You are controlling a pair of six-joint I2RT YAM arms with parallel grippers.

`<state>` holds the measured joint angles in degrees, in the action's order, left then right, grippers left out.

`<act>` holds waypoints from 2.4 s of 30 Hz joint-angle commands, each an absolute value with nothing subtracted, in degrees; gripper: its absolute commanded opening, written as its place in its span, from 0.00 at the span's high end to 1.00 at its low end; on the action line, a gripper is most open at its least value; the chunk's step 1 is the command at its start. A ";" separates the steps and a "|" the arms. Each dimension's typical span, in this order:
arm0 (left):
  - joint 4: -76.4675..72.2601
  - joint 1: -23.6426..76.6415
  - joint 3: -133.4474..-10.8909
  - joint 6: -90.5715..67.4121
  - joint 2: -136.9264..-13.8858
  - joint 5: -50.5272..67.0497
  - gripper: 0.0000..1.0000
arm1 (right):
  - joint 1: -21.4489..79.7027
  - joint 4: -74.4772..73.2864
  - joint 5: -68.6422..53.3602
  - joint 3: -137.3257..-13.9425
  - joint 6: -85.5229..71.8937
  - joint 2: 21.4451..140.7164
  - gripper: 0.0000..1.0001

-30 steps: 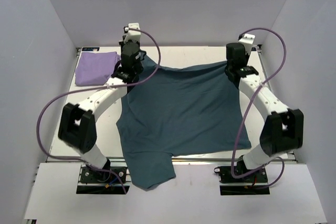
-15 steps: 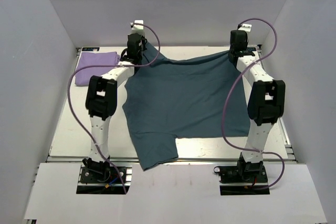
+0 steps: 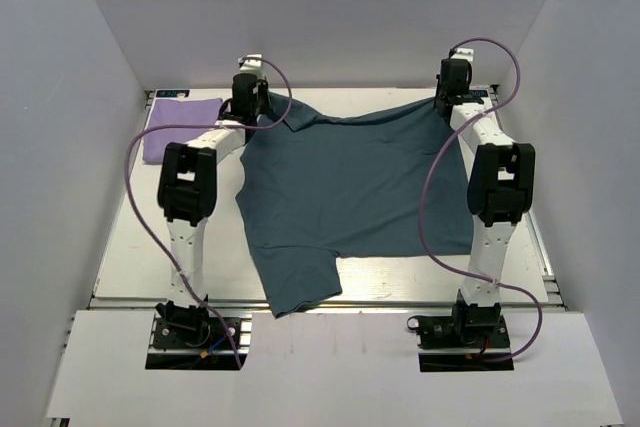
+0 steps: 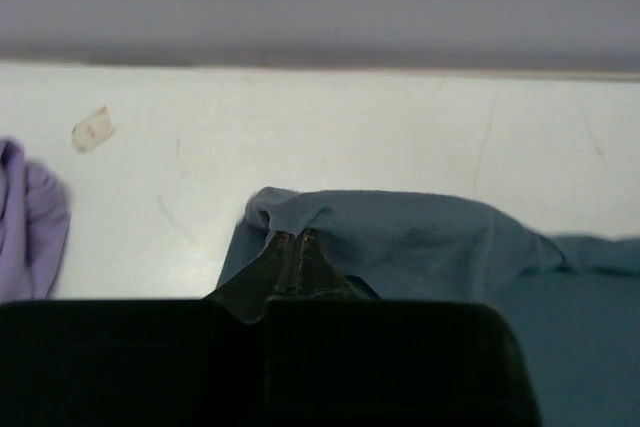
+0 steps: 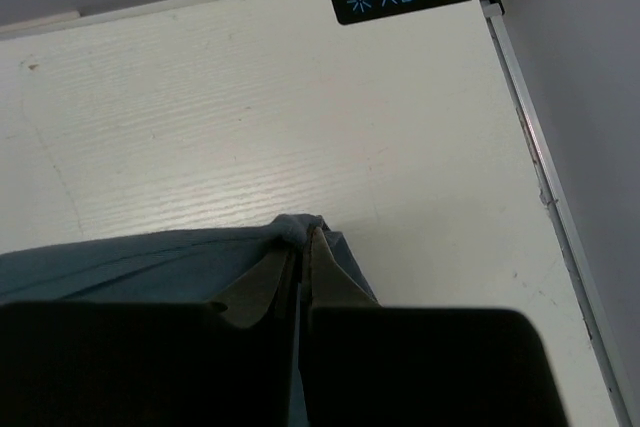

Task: Fold and stack the t-shirts
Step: Flatten out the tshirt, then fold the flattened tshirt in 1/3 of the way

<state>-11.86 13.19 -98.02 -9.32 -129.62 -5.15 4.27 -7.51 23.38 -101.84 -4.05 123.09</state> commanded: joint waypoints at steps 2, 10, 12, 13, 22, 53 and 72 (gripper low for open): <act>-7.56 13.10 -88.79 -10.28 -112.70 -1.24 1.00 | 3.52 -6.24 23.29 -97.66 -4.04 115.94 1.00; -2.47 13.10 -69.62 -14.41 -97.22 2.37 1.00 | 3.07 -8.52 20.13 -85.79 -7.28 106.46 1.00; -1.85 13.62 -66.29 -15.02 -95.11 3.07 1.00 | 2.90 -9.14 20.57 -82.46 -8.61 105.30 1.00; -1.85 13.62 -65.05 -15.03 -93.01 4.29 1.00 | 2.90 -9.92 20.74 -81.83 -8.87 103.64 1.00; 2.72 14.15 -52.66 -19.33 -81.57 8.43 1.00 | 2.73 -13.62 21.62 -73.85 -8.17 97.12 1.00; 19.07 14.68 -37.61 -24.61 -63.72 10.47 0.00 | 2.20 -21.18 29.81 -66.88 -14.33 96.07 0.16; 2.01 13.45 -65.91 -24.43 -105.72 14.25 0.00 | 2.37 -14.41 1.66 -80.24 -12.57 112.13 0.16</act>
